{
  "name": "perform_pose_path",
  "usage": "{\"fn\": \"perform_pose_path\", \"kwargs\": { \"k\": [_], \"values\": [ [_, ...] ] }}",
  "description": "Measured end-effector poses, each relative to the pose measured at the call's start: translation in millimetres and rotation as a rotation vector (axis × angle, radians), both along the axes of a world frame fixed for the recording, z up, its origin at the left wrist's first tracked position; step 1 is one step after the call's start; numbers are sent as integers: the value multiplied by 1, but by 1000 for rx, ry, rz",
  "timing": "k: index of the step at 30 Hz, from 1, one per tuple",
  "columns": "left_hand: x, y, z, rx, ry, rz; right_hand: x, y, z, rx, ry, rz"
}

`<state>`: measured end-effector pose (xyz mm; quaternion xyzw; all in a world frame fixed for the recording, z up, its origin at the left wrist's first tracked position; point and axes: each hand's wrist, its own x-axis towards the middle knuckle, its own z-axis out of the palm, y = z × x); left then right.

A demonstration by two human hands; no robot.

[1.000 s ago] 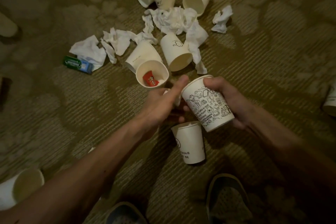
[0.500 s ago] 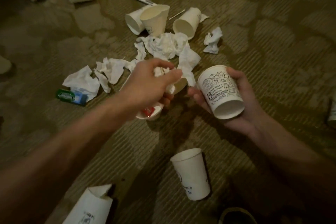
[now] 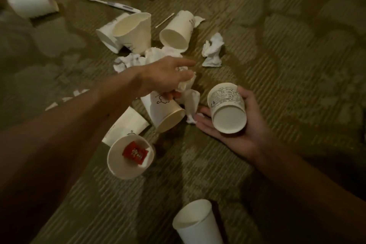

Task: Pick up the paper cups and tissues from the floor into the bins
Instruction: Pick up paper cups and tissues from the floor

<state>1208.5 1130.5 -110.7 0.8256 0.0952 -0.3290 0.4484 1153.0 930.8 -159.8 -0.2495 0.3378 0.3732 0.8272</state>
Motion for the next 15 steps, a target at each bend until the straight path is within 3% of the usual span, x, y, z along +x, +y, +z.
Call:
{"fn": "perform_pose_path", "kwargs": {
  "k": [7, 15],
  "values": [
    [8, -10, -11, 74, -36, -99, 18, 9, 1, 75, -96, -60],
    [-21, -14, -17, -39, -242, 125, 18, 11, 13, 154, -244, -84]
  ]
}}
